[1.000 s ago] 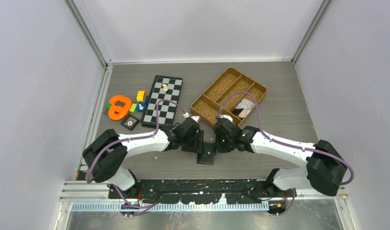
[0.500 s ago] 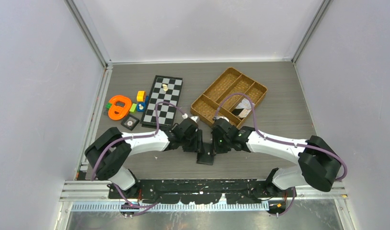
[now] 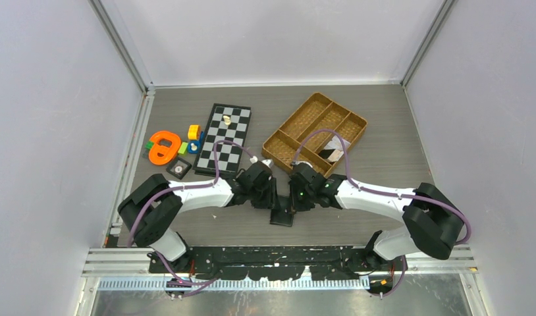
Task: Put the credit cards into the card holder
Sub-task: Close the card holder at the center of the board.
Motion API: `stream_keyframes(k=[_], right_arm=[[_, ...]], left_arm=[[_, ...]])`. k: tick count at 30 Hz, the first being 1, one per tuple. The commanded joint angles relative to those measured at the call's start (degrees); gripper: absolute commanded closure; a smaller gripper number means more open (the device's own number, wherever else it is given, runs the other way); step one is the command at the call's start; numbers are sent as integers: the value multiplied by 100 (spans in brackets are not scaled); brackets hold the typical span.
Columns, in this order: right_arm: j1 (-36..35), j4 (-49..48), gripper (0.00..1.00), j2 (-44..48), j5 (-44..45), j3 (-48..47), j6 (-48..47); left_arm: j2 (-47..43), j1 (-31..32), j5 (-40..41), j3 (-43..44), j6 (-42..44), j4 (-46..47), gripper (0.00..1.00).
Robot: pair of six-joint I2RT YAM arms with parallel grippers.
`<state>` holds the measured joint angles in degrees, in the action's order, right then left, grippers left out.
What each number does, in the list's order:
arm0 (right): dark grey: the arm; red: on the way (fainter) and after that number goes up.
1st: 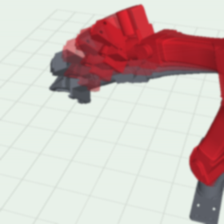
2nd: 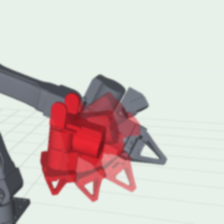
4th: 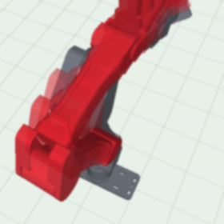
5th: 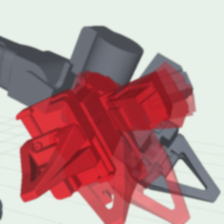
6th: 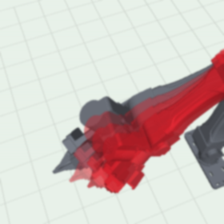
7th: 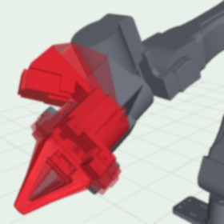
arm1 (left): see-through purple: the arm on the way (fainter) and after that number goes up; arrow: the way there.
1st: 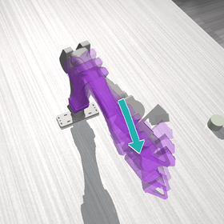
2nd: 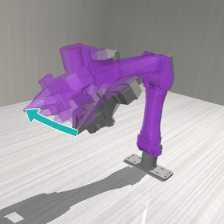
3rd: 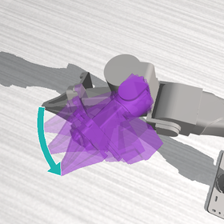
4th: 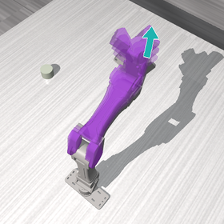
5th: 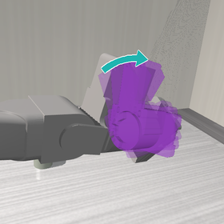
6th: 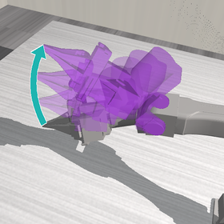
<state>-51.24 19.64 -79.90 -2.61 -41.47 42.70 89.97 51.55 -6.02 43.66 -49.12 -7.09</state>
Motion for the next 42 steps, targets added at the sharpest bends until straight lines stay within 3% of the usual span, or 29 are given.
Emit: stream_keyframes(k=[1,42], right_arm=[[-4,-379,100,-52,-147,56,137],[-8,-336,99,-756,-219,-113,369]], left_arm=[[117,-11,-31,-88,-43,66,68],[145,-73,-160,-182,-89,188,76]])
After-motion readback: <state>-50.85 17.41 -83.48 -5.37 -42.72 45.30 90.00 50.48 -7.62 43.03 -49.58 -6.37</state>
